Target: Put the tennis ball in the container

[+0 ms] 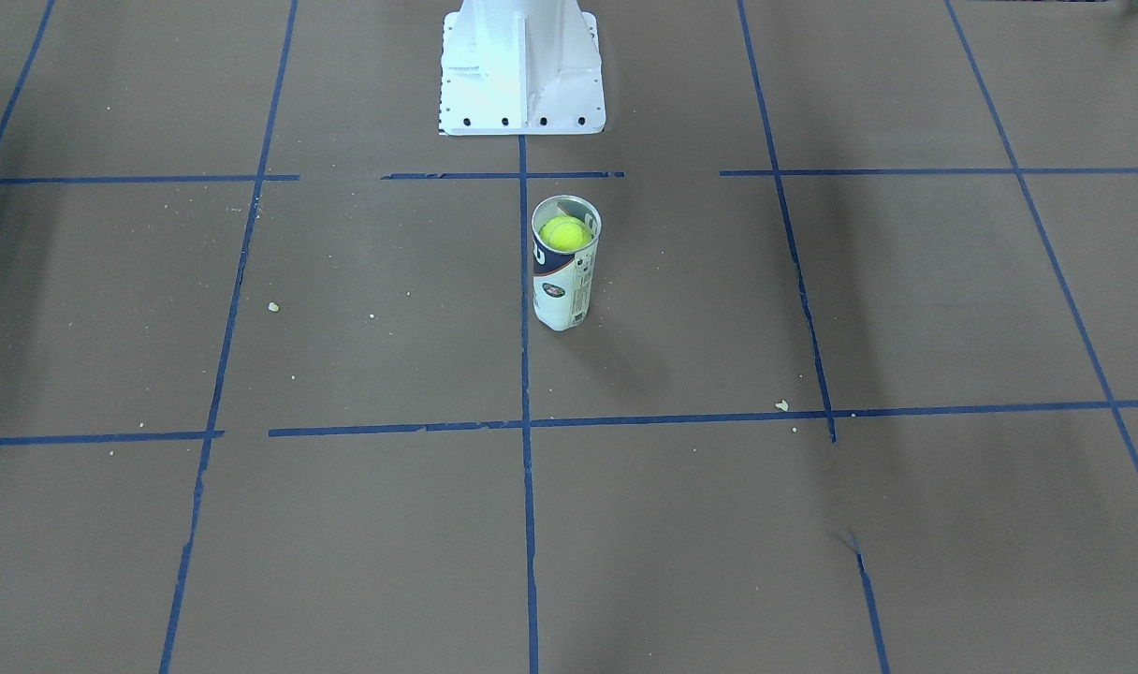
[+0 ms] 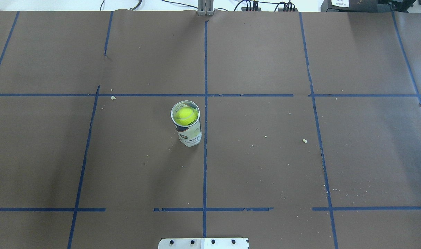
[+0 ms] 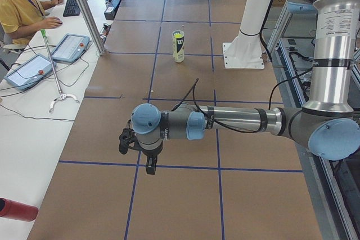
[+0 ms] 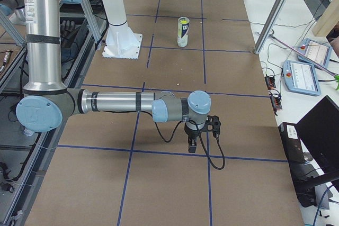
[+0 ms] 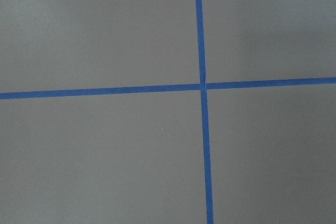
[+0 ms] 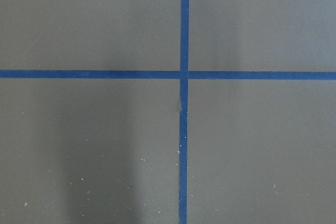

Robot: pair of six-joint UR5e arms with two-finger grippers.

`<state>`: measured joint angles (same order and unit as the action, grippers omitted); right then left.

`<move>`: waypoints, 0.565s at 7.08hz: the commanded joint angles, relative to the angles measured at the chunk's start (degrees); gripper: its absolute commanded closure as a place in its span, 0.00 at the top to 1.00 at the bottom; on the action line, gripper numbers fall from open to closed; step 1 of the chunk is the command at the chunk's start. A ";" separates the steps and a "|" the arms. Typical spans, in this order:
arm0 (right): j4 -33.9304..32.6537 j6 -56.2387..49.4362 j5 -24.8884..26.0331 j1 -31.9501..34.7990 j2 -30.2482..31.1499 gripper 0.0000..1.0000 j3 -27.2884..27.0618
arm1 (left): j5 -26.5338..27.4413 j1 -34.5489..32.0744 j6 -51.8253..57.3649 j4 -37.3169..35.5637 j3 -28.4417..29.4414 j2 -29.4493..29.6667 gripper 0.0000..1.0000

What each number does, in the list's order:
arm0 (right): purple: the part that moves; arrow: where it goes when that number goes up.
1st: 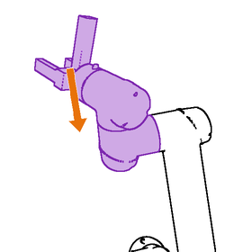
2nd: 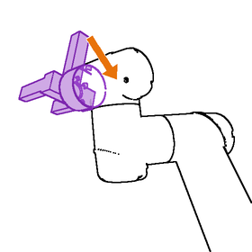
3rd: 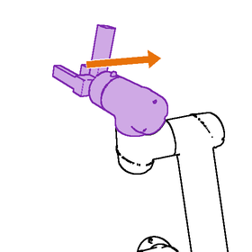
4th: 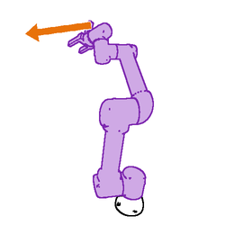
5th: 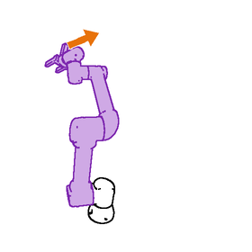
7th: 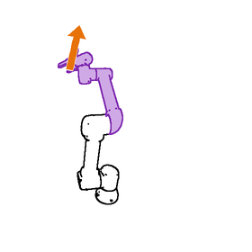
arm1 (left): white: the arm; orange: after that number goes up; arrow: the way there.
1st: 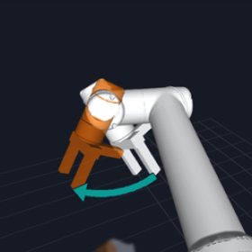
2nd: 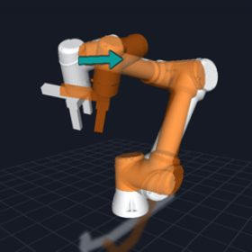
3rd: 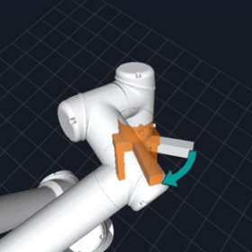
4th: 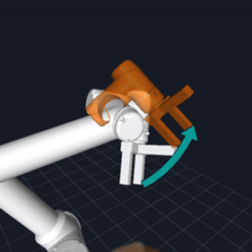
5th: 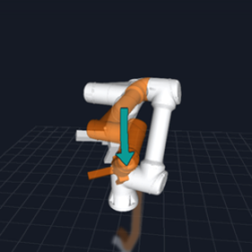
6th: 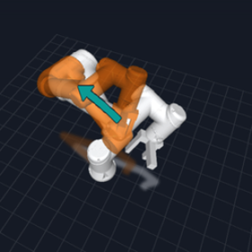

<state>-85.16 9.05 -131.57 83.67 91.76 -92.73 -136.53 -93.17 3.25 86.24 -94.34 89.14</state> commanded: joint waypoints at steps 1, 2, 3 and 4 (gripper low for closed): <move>0.00 0.00 0.00 0.00 0.00 1.00 0.00 | 0.82 1.05 1.47 -4.31 -4.96 -2.46 1.00; 0.00 0.00 0.00 0.00 0.00 1.00 0.00 | 2.05 1.06 6.62 -4.58 -4.37 -2.74 1.00; 0.00 0.00 0.00 0.00 0.00 1.00 0.00 | 1.97 1.06 6.76 -4.67 -4.28 -2.75 1.00; 0.09 0.00 0.00 -0.09 0.00 1.00 0.00 | 1.54 1.06 6.68 -4.67 -4.28 -2.75 1.00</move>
<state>-85.15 9.05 -131.57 83.65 91.76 -92.72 -134.82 -92.15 9.33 81.69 -98.59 86.50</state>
